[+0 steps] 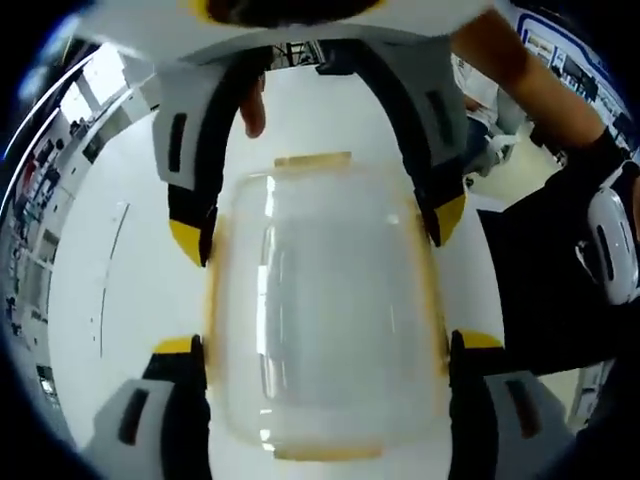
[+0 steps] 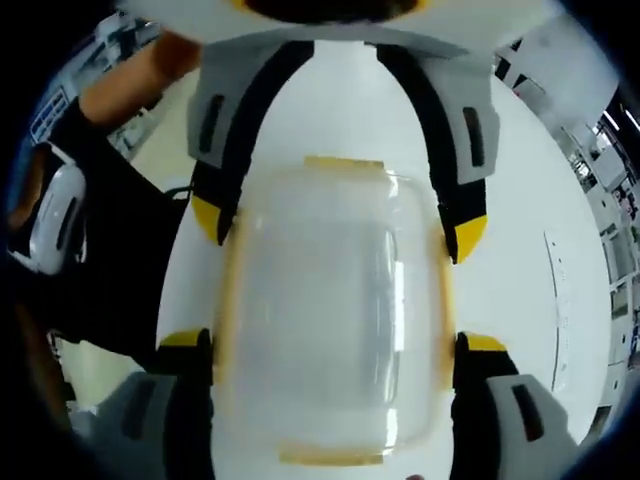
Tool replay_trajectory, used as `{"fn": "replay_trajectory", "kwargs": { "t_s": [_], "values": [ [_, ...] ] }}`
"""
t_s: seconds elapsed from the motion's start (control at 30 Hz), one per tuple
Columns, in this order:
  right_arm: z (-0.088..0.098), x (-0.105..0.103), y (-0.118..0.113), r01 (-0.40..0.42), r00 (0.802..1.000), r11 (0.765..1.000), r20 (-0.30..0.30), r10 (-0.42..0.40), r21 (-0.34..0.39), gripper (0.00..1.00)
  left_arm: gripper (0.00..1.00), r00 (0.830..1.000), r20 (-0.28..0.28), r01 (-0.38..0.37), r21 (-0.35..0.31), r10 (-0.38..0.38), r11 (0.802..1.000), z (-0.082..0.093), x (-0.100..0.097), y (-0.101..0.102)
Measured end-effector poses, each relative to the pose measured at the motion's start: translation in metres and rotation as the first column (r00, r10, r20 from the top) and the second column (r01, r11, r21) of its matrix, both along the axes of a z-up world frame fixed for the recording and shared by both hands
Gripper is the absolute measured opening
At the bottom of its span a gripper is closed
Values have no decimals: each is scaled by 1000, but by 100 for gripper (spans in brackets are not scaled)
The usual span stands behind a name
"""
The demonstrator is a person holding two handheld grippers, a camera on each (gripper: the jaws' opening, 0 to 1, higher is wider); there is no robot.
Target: Snap each plastic latch of the storage box into its locked position after aligning the lid with the box until every specified latch is closed and the lid sits flush.
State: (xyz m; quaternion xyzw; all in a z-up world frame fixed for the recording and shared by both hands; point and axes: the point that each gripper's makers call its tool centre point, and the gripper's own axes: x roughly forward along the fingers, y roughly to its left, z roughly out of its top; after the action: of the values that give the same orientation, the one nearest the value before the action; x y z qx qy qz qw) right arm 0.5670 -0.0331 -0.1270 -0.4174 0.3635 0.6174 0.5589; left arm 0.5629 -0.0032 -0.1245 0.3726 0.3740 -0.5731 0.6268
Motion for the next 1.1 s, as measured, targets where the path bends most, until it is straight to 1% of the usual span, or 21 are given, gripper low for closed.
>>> {"fn": "replay_trajectory", "kwargs": {
  "t_s": [0.07, 0.1, 0.17, 0.3, 0.37, 0.4, 0.43, 0.47, 0.5, 0.53, 0.67, 0.73, 0.83, 0.9, 0.97, 1.03, 1.1],
  "values": [
    [-1, -2, 0, -3, 1000, 1000, -2, 3, 6, 100, 100, 1000, -7, -1, -18, 1, 1000, 1, 0, 0],
    [-2, -4, 0, -7, 1000, 1000, -6, 7, 14, 100, 100, 1000, -10, -3, -41, 3, 999, 1, 0, 0],
    [-3, -5, 1, -9, 1000, 999, -14, 10, 38, 100, 100, 1000, -9, -9, -64, 9, 998, 2, 0, -1],
    [-1, -7, 8, -24, 999, 989, -44, 31, 148, 100, 100, 1000, 6, -17, -88, 17, 996, 1, -2, -4],
    [-1, -6, 8, -24, 998, 986, -45, 32, 164, 100, 100, 1000, 8, -6, -118, 7, 993, 2, -1, -7],
    [0, -5, 9, -16, 998, 982, -48, 26, 190, 100, 100, 1000, 6, -5, -130, 6, 992, 3, -1, -8],
    [0, -5, 10, -16, 999, 981, -48, 25, 195, 100, 100, 1000, 5, -5, -136, 6, 991, 3, -1, -8],
    [2, -3, 13, -1, 999, 972, -52, 14, 233, 100, 100, 1000, 3, -6, -161, 7, 987, 5, -1, -8],
    [3, -3, 13, 3, 998, 969, -57, 11, 245, 100, 100, 1000, 0, -11, -168, 12, 986, 6, 0, -8],
    [3, -3, 13, 1, 998, 971, -56, 13, 240, 100, 100, 1000, 0, -11, -168, 11, 986, 6, 0, -9],
    [-3, -1, 15, 17, 999, 992, -47, -12, 121, 100, 99, 1000, -9, -11, -164, 10, 986, 6, 0, -11],
    [-4, -2, 17, 15, 999, 993, -51, -9, 120, 100, 99, 1000, -12, -17, -159, 15, 987, 6, 0, -10],
    [-4, -4, 15, 16, 999, 993, -50, -10, 115, 100, 99, 1000, -11, -20, -220, 18, 975, 9, -1, -10],
    [-3, -6, 15, 22, 999, 993, -44, -17, 117, 100, 99, 1000, -8, -19, -243, 18, 970, 9, -1, -10],
    [-3, -8, 14, 25, 999, 992, -40, -20, 125, 100, 99, 1000, -1, -19, -248, 19, 969, 10, -2, -10],
    [-4, -10, 15, 33, 999, 993, -25, -31, 117, 100, 98, 999, 20, -25, -231, 31, 973, 9, -3, -12],
    [-4, -11, 14, 38, 999, 992, -16, -36, 118, 100, 97, 999, 29, -27, -230, 35, 973, 8, -2, -12]
  ]
}}
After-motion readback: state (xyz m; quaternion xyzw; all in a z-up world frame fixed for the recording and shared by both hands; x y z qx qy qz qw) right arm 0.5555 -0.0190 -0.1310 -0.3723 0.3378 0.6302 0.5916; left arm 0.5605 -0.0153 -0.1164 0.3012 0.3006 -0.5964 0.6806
